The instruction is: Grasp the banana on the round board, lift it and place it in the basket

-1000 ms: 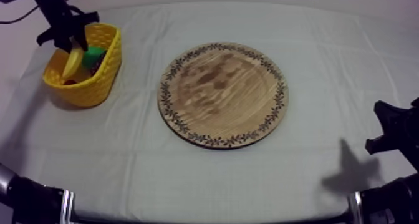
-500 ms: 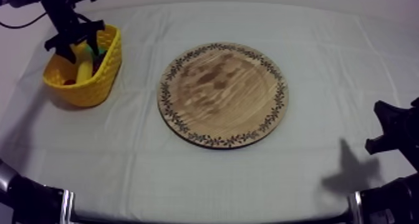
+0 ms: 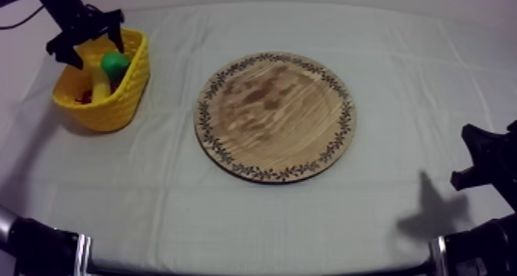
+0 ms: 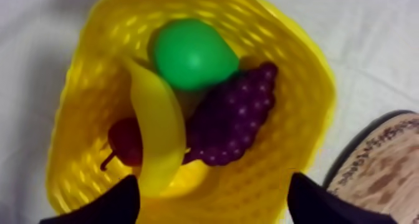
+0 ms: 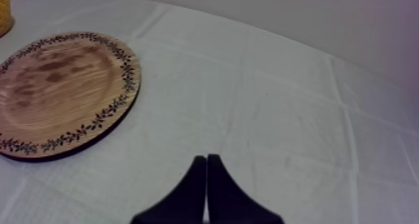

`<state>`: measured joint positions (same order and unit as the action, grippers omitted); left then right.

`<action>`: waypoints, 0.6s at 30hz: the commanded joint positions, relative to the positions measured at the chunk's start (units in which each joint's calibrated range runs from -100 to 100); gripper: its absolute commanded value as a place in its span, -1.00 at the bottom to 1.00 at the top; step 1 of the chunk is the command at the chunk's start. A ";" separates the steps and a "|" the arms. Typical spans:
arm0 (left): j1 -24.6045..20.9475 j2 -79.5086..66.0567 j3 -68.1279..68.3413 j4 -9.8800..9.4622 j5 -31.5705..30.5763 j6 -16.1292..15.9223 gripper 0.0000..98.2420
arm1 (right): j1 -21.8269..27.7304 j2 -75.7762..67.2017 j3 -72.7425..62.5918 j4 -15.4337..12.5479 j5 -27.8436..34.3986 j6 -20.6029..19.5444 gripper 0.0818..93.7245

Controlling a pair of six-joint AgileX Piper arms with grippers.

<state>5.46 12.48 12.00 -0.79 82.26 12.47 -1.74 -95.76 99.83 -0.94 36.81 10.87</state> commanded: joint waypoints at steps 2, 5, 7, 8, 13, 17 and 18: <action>0.58 -7.13 4.02 0.16 -1.81 0.52 0.69 | -0.02 0.00 0.05 -0.02 -0.03 -0.01 -0.99; 1.00 -12.77 8.44 0.48 -3.98 0.54 0.56 | -0.02 0.00 0.05 -0.02 -0.03 0.00 -0.99; 1.39 -16.72 11.35 0.63 -5.60 0.17 0.43 | -0.02 0.00 0.05 -0.02 -0.03 0.00 -0.99; 1.63 -18.72 12.85 0.68 -6.54 -0.03 0.36 | -0.02 0.00 0.05 -0.02 -0.03 0.00 -0.99; 2.70 -28.07 20.00 0.88 -11.13 -0.42 0.04 | -0.02 0.00 0.05 -0.02 -0.03 0.00 -0.99; 2.74 -35.01 26.52 1.30 -15.27 -0.16 -0.16 | -0.02 0.00 0.05 -0.02 -0.03 0.00 -0.99; 2.66 -36.74 28.26 1.34 -16.32 -0.01 -0.21 | -0.02 0.00 0.05 -0.02 -0.03 0.00 -0.99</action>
<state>8.21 -19.69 36.30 0.52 67.50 12.33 -1.74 -95.76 99.83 -0.94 36.81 10.87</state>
